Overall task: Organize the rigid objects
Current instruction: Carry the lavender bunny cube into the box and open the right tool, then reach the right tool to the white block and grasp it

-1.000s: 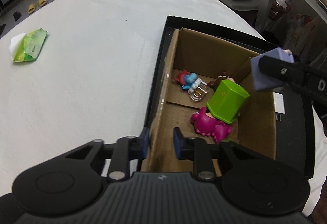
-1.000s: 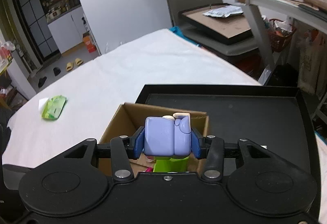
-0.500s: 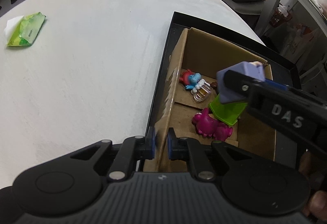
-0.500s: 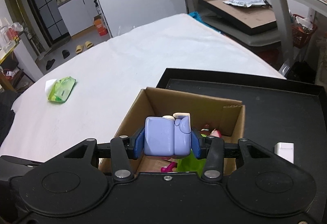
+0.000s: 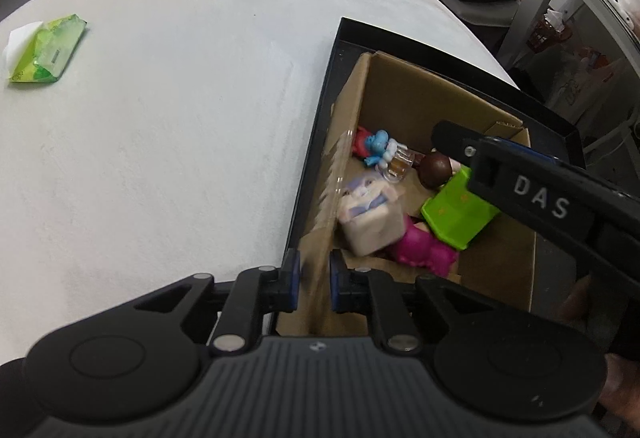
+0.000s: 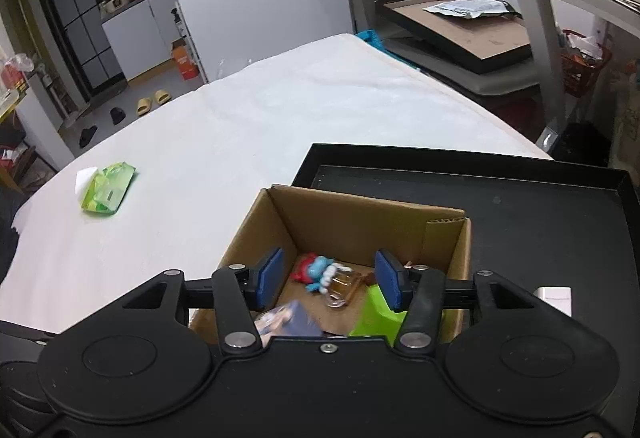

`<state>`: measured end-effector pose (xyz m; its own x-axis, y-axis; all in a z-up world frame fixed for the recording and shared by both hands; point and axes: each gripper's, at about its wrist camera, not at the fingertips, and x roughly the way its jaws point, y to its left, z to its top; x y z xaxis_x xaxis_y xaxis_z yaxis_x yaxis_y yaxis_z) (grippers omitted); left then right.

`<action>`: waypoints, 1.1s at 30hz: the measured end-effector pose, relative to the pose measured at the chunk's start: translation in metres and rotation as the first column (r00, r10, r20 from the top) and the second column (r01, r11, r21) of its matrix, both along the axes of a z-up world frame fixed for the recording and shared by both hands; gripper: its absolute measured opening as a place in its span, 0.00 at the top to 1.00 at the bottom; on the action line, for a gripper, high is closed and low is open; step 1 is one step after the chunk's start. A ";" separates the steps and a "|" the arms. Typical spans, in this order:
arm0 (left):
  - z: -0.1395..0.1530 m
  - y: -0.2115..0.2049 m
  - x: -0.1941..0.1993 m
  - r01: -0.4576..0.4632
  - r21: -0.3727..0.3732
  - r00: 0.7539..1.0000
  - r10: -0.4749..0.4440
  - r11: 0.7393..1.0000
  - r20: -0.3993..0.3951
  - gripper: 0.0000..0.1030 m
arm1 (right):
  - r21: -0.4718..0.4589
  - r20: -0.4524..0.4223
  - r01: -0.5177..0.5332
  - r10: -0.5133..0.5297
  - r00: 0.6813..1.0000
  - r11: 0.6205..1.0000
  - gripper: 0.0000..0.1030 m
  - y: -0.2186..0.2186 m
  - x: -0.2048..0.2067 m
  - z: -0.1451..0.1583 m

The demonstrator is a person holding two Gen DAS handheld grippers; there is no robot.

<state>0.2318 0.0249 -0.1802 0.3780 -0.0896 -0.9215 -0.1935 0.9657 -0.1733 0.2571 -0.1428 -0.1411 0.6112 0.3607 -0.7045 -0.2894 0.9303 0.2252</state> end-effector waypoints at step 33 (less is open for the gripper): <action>0.003 -0.028 0.011 -0.034 0.243 0.997 0.050 0.969 -0.058 0.59 | -0.054 -0.017 0.316 -0.318 0.948 0.947 0.33 -0.093 0.002 -0.019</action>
